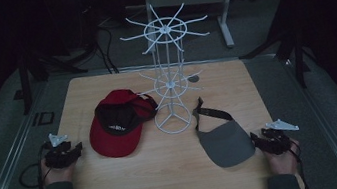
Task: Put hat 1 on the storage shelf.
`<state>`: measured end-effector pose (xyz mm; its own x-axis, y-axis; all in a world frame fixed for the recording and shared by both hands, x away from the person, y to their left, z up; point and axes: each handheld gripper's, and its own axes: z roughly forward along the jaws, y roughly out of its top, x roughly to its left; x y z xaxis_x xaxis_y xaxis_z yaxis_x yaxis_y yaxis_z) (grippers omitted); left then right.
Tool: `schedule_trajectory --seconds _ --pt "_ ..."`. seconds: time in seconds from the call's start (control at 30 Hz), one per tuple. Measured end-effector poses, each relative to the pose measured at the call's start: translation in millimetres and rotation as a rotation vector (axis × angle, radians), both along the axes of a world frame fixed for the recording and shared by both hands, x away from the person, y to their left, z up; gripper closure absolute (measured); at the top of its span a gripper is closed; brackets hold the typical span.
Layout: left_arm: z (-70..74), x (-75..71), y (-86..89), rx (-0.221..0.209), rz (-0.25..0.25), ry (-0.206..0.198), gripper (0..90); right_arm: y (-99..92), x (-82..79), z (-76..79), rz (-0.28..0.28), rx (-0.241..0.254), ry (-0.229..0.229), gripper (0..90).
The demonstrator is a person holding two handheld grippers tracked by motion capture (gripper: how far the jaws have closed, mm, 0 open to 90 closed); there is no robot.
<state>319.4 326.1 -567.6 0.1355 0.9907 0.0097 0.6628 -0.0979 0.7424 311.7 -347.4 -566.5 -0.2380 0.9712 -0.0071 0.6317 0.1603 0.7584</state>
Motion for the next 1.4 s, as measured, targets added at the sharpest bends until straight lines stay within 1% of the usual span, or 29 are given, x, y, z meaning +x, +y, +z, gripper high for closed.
schedule_trajectory --seconds 0.2,0.3,0.4,0.43,0.5,0.53,0.57,0.6,0.67,0.7,0.83,0.93,0.97,1.0,1.07,1.1,1.13,1.17,1.27,1.4 --pt "1.3 -1.0 -0.6 -0.007 -0.007 -0.007 54.7 0.2 0.1 -0.1 0.004 0.0 0.0 47.6" --pt "3.2 -1.6 -1.1 -0.021 -0.016 -0.013 54.8 0.4 0.1 -0.1 0.006 0.0 0.0 47.4" --pt "6.1 -2.3 -0.4 -0.057 -0.028 -0.024 55.1 0.5 0.1 -0.1 0.007 0.0 0.001 47.0" --pt "6.1 -2.3 -0.4 -0.057 -0.028 -0.024 55.1 0.5 0.1 -0.1 0.007 0.0 0.001 47.0" --pt "9.4 -3.1 0.0 -0.088 -0.037 -0.036 55.2 0.6 0.2 -0.1 0.009 -0.001 0.001 46.2" --pt "9.4 -3.1 0.0 -0.088 -0.037 -0.036 55.2 0.8 0.1 -0.1 0.01 0.0 0.002 45.8" --pt "10.8 -3.2 0.2 -0.094 -0.042 -0.04 55.2 0.9 0.1 -0.1 0.011 0.0 0.002 45.5" --pt "14.5 -3.6 0.2 -0.112 -0.052 -0.05 55.2 1.0 0.2 -0.1 0.012 -0.001 0.003 45.2" --pt "16.9 -3.8 -0.1 -0.118 -0.054 -0.053 54.9 1.1 0.1 -0.1 0.012 -0.001 0.003 45.1" --pt "21.7 -3.9 -1.1 -0.135 -0.068 -0.067 54.9 1.2 0.1 -0.1 0.013 -0.002 0.003 44.6" --pt "29.5 -2.2 -3.8 -0.152 -0.09 -0.086 55.1 1.8 -0.1 -0.2 0.013 -0.001 0.004 43.6" --pt "32.0 -0.2 -5.0 -0.157 -0.104 -0.088 56.5 2.0 -0.2 -0.2 0.013 0.0 0.005 43.1" --pt "33.7 2.1 -6.4 -0.162 -0.118 -0.087 57.1 2.0 -0.2 -0.2 0.014 0.0 0.005 43.0" --pt "33.7 2.1 -6.4 -0.162 -0.118 -0.087 57.1 2.0 -0.2 -0.2 0.014 0.0 0.005 43.0" --pt "36.3 5.1 -8.8 -0.17 -0.157 -0.086 57.6 2.1 -0.2 -0.2 0.016 0.0 0.005 42.4" --pt "36.3 5.1 -8.8 -0.17 -0.157 -0.086 58.2 2.1 -0.2 -0.2 0.016 0.0 0.006 42.3" --pt "37.1 6.3 -9.3 -0.177 -0.169 -0.084 58.2 2.1 -0.2 -0.2 0.016 0.0 0.006 42.3" --pt "37.9 9.0 -9.9 -0.192 -0.182 -0.082 59.9 2.2 -0.1 -0.2 0.017 0.0 0.006 42.0" --pt "38.8 11.6 -10.9 -0.195 -0.19 -0.073 63.7 2.3 -0.1 -0.3 0.019 0.0 0.006 41.4" --pt "42.6 13.6 -11.6 -0.204 -0.213 -0.066 67.8 2.4 -0.1 -0.3 0.02 0.001 0.006 41.1"
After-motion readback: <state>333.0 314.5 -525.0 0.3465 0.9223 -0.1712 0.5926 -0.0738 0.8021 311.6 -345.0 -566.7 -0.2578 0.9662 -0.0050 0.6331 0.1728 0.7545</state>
